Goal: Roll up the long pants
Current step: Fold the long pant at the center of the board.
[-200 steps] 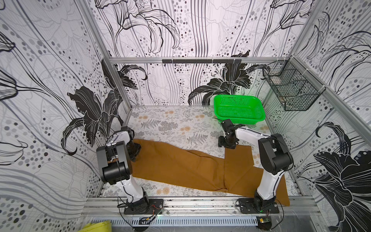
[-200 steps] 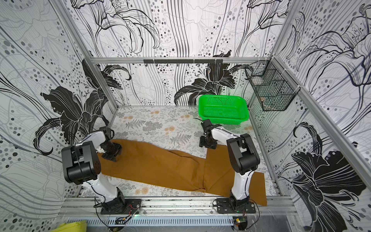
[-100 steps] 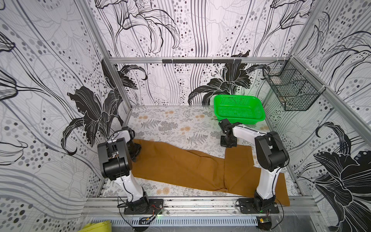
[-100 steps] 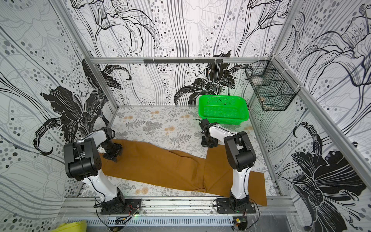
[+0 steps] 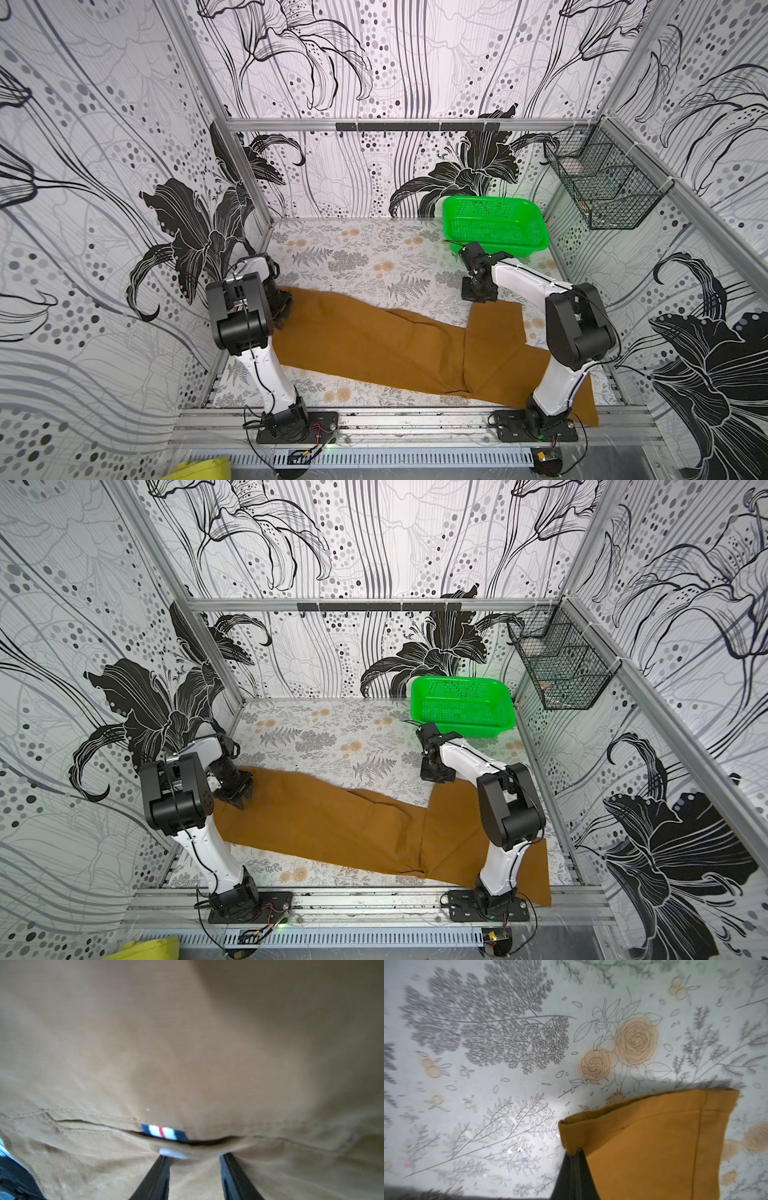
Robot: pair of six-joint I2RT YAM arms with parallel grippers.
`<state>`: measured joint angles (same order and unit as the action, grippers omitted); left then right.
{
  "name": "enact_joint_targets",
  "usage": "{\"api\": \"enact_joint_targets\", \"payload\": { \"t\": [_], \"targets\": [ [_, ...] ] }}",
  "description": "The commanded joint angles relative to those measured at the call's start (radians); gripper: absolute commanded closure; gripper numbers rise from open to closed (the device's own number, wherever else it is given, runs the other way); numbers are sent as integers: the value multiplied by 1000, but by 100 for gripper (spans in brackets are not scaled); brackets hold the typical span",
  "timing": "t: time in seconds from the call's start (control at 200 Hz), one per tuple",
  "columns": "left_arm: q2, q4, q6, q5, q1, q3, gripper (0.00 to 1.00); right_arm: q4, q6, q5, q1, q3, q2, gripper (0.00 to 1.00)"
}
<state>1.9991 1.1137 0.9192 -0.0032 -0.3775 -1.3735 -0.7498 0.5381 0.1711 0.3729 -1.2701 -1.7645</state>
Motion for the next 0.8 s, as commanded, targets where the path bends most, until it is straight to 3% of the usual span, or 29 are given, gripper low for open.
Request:
{"api": "enact_joint_targets", "payload": {
  "t": [0.0,0.225,0.581,0.791],
  "targets": [
    [132,-199,0,-78,-2,-75,60,16,6,-29,3,32,84,100],
    [226,-220,-20,22,-3,-274,73,75,-13,-75,3,64,224,100],
    [510,-234,-85,261,-2,-818,70,126,-62,-144,4,95,294,100],
    [531,-250,-48,268,-2,-870,69,-4,-6,-92,28,156,360,100]
  ]
}}
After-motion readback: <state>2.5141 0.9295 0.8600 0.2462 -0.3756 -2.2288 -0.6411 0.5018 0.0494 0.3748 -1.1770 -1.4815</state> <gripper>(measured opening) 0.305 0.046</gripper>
